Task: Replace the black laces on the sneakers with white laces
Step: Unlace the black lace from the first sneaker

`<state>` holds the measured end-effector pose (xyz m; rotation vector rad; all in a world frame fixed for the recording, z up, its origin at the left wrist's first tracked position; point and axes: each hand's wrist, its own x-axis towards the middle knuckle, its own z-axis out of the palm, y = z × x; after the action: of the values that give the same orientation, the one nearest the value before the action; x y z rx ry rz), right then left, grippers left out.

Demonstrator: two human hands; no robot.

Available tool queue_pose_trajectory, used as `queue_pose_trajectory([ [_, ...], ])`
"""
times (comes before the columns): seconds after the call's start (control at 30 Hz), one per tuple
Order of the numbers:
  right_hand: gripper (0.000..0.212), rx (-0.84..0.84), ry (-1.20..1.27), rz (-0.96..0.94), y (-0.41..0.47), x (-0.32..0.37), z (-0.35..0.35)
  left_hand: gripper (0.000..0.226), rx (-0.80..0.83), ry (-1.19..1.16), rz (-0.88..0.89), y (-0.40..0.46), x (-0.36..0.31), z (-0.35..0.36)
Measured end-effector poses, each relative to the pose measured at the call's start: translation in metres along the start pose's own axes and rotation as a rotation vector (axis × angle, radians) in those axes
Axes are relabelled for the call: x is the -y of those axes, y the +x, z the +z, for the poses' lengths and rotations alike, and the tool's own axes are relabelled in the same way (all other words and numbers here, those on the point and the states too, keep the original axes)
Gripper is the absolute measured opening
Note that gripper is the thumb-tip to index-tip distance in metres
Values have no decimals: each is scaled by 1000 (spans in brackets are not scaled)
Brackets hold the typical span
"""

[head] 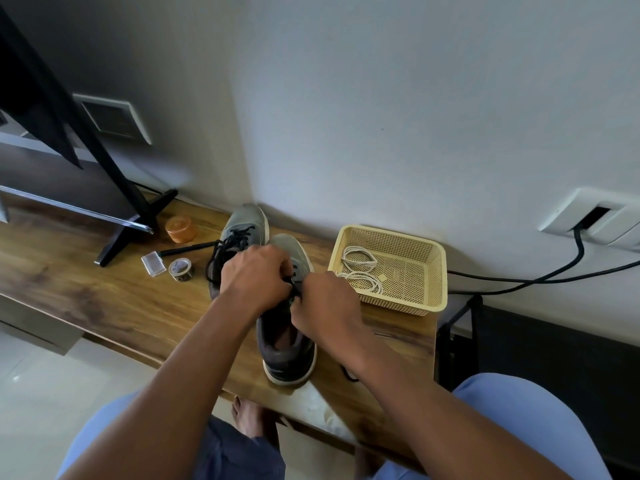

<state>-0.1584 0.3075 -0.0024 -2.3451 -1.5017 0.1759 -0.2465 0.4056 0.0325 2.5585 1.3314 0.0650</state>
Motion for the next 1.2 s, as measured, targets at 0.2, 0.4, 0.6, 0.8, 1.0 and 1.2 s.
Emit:
queue_pose_trajectory([
  [0.2, 12, -1, -4, -9, -2, 4, 1, 9, -62, -11, -48, 4, 6, 3],
  [0.4, 11, -10, -9, 5, -4, 2, 3, 4, -123, -10, -81, 4, 5, 5],
  [0.6, 14, -29, -15, -14, -2, 1, 3, 8, -412, -70, -292, 10, 24, -13],
  [0.8, 15, -20, -3, -28, -4, 2, 2, 23, -31, -14, 29, 6, 15, -11],
  [1.0, 14, -20, 4, -2, -3, 2, 1, 11, -14, 95, -15, 6, 0, 2],
  [1.2, 13, -14, -1, 0, -3, 3, 3, 8, -4, 106, -28, 8, 4, 5],
])
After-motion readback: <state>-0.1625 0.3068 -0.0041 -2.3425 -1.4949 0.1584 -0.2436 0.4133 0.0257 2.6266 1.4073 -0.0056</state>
